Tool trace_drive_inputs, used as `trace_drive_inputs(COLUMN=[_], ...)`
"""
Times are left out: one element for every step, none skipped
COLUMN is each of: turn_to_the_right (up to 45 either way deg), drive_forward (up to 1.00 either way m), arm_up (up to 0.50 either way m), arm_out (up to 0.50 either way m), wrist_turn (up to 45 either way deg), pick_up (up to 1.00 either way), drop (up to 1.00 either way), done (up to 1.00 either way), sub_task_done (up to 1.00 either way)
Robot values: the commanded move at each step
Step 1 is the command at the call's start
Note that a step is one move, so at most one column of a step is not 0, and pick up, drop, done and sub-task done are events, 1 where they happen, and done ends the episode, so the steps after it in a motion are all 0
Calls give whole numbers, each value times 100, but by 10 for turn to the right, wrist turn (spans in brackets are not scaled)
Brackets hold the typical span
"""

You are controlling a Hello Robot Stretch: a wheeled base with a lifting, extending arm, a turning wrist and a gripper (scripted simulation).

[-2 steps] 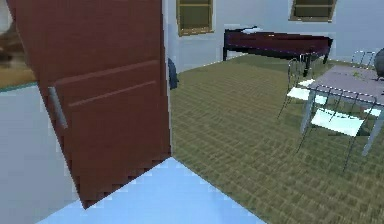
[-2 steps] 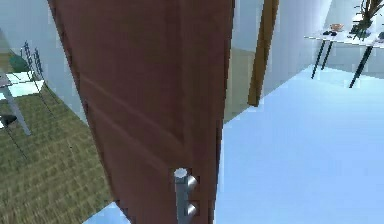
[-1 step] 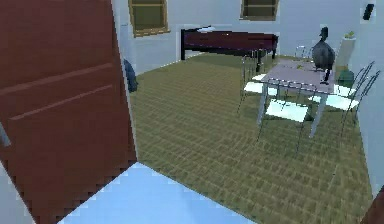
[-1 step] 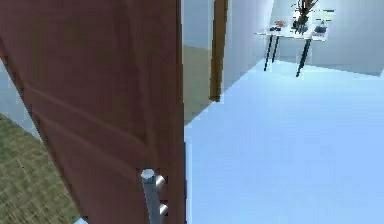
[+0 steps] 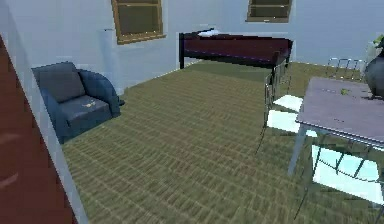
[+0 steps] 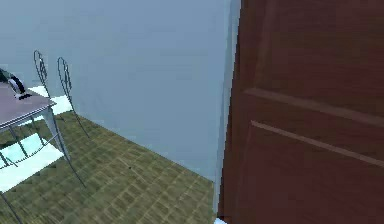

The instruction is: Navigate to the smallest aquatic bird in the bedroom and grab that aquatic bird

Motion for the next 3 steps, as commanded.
trace_drive_inputs(turn_to_the_right=[0,0,30], drive_forward=[40,100,0], arm_up=[0,0,0], arm_out=[0,0,0], wrist_turn=[0,0,0], pick_up=[0,0,0], drop=[0,0,0], done=[0,0,0], sub_task_done=[0,0,0])
